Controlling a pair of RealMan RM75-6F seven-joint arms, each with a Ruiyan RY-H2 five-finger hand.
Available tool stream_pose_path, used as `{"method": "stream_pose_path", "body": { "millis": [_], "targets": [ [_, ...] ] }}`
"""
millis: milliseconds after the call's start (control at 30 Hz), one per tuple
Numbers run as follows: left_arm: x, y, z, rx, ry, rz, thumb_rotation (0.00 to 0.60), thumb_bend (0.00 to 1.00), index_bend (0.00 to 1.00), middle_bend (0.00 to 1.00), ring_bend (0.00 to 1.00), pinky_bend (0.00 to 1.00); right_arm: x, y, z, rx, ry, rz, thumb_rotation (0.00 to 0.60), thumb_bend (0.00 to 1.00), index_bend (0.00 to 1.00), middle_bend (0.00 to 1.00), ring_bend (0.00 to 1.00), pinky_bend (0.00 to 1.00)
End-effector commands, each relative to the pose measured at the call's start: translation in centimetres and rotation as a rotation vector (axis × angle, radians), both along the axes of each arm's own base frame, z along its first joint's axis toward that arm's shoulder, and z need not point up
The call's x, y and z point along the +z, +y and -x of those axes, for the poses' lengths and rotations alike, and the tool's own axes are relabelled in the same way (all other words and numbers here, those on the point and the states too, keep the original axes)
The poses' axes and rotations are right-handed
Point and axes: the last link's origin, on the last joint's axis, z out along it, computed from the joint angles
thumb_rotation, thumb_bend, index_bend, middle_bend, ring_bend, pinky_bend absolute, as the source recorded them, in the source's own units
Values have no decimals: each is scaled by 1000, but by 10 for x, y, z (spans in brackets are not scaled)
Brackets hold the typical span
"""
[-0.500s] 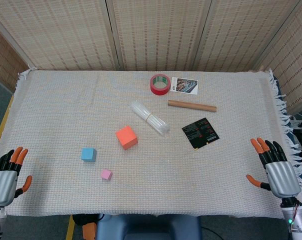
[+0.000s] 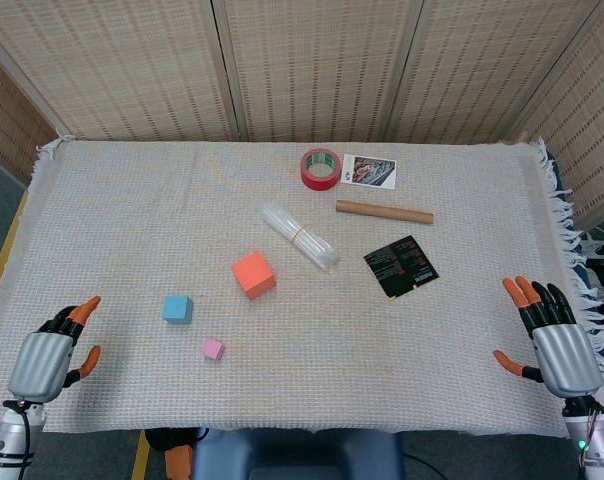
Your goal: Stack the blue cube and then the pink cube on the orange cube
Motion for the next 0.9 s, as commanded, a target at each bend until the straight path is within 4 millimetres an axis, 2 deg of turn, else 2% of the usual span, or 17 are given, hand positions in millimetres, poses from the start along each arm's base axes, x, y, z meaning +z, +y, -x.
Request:
{"method": "stream_pose_path", "body": {
  "millis": [33,133,300,733,900],
  "targets": [
    [-36,30,-17,-13,30,94,600,383,189,805,723,939,-1,0,0,-3,2,-4,499,91,0,0,0,0],
    [-48,43,-18,34,44,126,600,376,210,930,838,999,-2,0,0,-8,1,-11,497,91,0,0,0,0],
    [-61,64,-17,103,42,157,600,368,216,998,916,1000,-3,-1,1,-18,4,-17,498,91,0,0,0,0],
    [-84,83,-27,125,51,197,600,344,149,1000,949,1000,-7,-4,2,-33,1,-51,499,91,0,0,0,0],
    [-92,90,-30,123,52,201,600,344,168,1000,956,1000,-6,-3,3,-40,-2,-54,498,91,0,0,0,0]
  ]
}}
